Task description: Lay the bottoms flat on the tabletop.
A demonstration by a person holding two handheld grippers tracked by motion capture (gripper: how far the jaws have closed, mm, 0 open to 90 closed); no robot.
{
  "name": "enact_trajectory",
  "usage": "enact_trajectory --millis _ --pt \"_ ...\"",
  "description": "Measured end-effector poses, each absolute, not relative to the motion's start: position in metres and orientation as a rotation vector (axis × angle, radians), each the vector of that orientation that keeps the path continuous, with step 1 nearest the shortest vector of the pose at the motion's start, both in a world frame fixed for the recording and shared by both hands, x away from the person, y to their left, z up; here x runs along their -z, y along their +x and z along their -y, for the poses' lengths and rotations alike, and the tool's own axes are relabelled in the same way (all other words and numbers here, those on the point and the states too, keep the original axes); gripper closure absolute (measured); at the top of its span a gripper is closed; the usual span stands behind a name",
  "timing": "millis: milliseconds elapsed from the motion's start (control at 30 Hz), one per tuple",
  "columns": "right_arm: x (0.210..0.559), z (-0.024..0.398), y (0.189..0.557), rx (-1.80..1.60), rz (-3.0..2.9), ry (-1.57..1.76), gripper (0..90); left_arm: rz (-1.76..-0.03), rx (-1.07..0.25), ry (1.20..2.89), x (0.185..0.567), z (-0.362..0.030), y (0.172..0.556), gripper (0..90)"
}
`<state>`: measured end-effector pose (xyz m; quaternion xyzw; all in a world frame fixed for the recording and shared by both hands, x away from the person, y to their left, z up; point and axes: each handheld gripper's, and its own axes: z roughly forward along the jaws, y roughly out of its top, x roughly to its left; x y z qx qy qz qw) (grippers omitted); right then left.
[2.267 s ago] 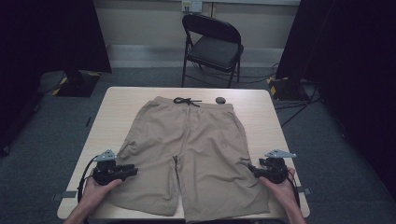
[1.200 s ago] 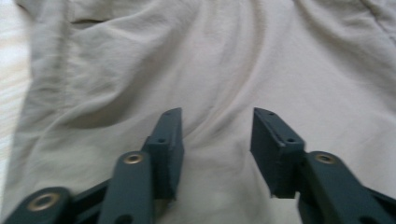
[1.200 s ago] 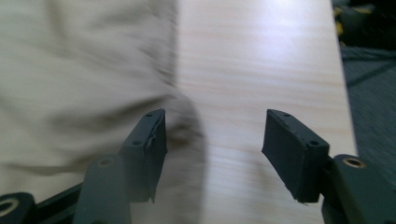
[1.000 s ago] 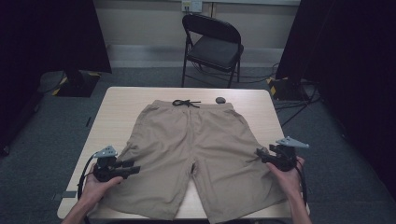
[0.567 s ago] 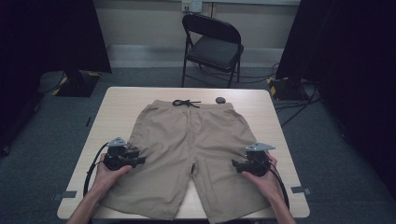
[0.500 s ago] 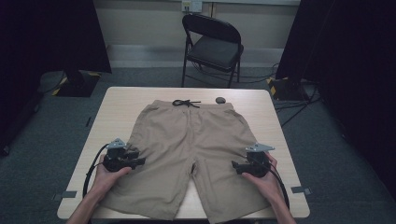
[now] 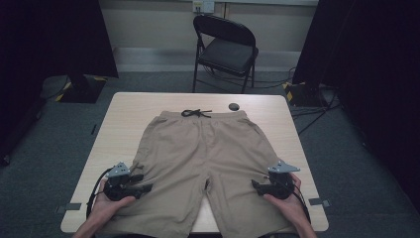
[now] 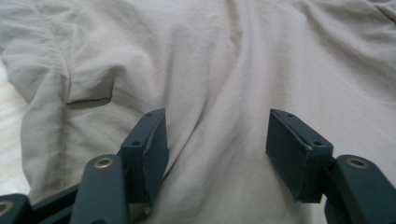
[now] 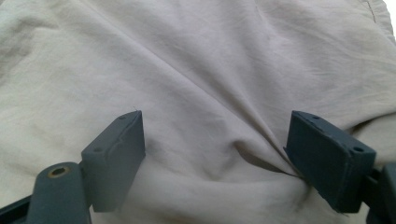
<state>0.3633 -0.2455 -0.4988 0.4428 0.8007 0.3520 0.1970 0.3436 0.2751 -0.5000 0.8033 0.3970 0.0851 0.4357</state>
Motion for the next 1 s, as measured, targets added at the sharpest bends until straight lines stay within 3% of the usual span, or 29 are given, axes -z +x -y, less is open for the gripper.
enact_trajectory --millis 200,467,700,1000 --pt "0.489 0.251 0.360 -1.032 -2.224 1.308 18.2 -1.040 -0.186 1.962 0.488 -0.290 0.349 38.3" --pt "0.477 0.303 0.358 -1.063 -2.011 1.460 16.3 -1.190 -0.288 1.863 0.485 -0.336 0.352 37.4" --pt "0.498 0.329 0.364 -0.940 -1.983 1.540 16.7 -1.235 -0.328 1.905 0.498 -0.339 0.352 33.5" --pt "0.499 0.328 0.364 -0.897 -1.975 1.524 16.2 -1.211 -0.366 1.912 0.500 -0.337 0.349 32.5"
